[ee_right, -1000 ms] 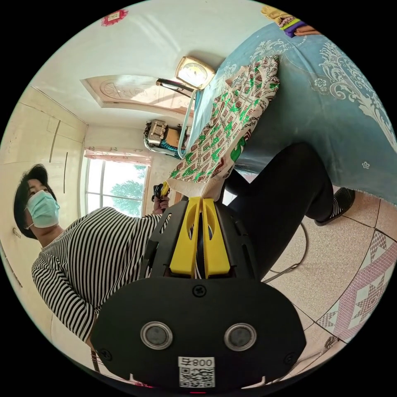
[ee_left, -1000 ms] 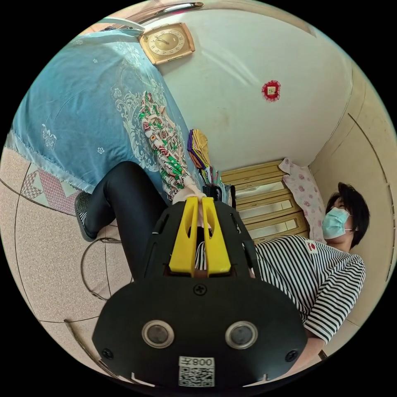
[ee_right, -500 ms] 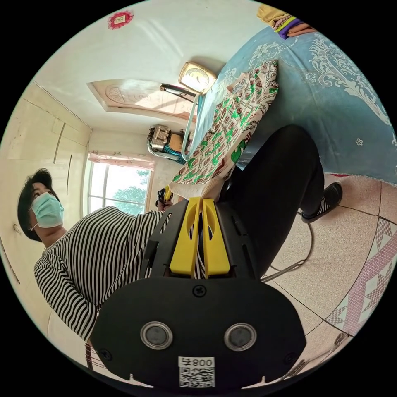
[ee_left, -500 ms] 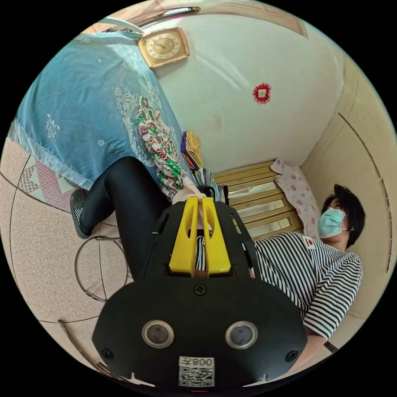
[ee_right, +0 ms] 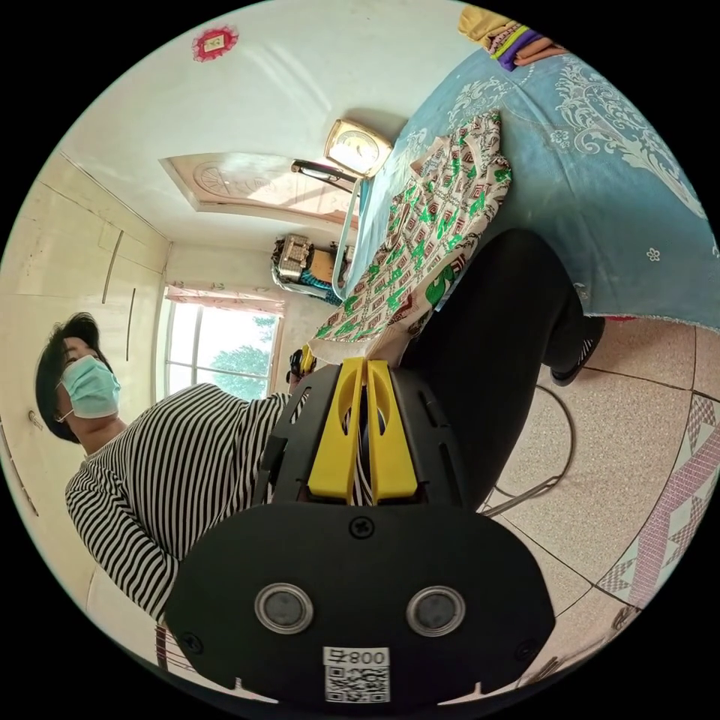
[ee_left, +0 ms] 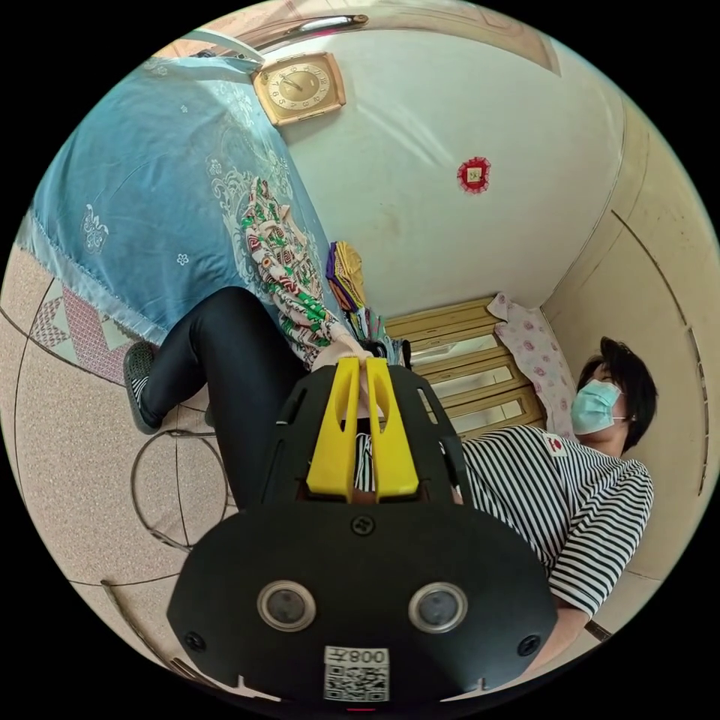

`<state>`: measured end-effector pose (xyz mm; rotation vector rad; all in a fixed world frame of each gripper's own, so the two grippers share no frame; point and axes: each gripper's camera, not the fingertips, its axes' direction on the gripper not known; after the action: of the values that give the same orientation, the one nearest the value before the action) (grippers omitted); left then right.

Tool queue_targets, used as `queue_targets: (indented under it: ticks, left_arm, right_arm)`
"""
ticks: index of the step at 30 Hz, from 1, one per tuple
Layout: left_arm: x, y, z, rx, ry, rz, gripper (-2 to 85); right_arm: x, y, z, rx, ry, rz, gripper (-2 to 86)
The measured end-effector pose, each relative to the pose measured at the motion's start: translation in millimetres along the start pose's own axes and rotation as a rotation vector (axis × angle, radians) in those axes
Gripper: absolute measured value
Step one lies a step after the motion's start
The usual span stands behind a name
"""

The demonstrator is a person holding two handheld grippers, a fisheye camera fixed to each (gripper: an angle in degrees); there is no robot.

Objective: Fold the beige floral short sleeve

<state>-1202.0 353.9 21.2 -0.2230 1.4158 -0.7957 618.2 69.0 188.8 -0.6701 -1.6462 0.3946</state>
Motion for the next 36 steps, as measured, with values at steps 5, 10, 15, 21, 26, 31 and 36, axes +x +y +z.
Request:
queue_targets:
  ticks: [5,10,15,21,26,31,36]
  left_arm:
    - [11.5,-38.1,11.6,-0.009,0.003,0.028,1.9]
    - [21.9,-83.7,27.0,-0.021,0.002,0.057,2.0]
    - [32.6,-143.0,46.5,-0.025,-0.004,0.095,2.0]
    - [40.9,-229.9,79.3,-0.030,-0.026,0.132,2.0]
    - [35.5,-305.4,110.7,-0.007,-0.040,0.110,1.9]
    - [23.4,-369.4,140.7,-0.011,-0.067,0.077,1.9]
    - [9.4,-430.1,168.9,-0.015,-0.102,0.045,1.9]
  right_arm:
    - [-7.2,-22.7,-12.2,0.026,-0.008,-0.014,0.3]
    - [-13.8,-61.7,-26.6,0.068,-0.028,-0.029,0.3]
    - [-23.6,-112.4,-36.2,0.085,-0.032,-0.063,0.3]
    - [-30.0,-188.3,-48.4,0.115,-0.028,-0.076,0.3]
    - [-24.2,-251.5,-53.5,0.111,-0.036,-0.055,0.3]
    - [-9.2,-320.3,-57.4,0.109,-0.027,-0.004,0.3]
    - [8.0,-382.4,-55.8,0.099,-0.011,0.041,0.3]
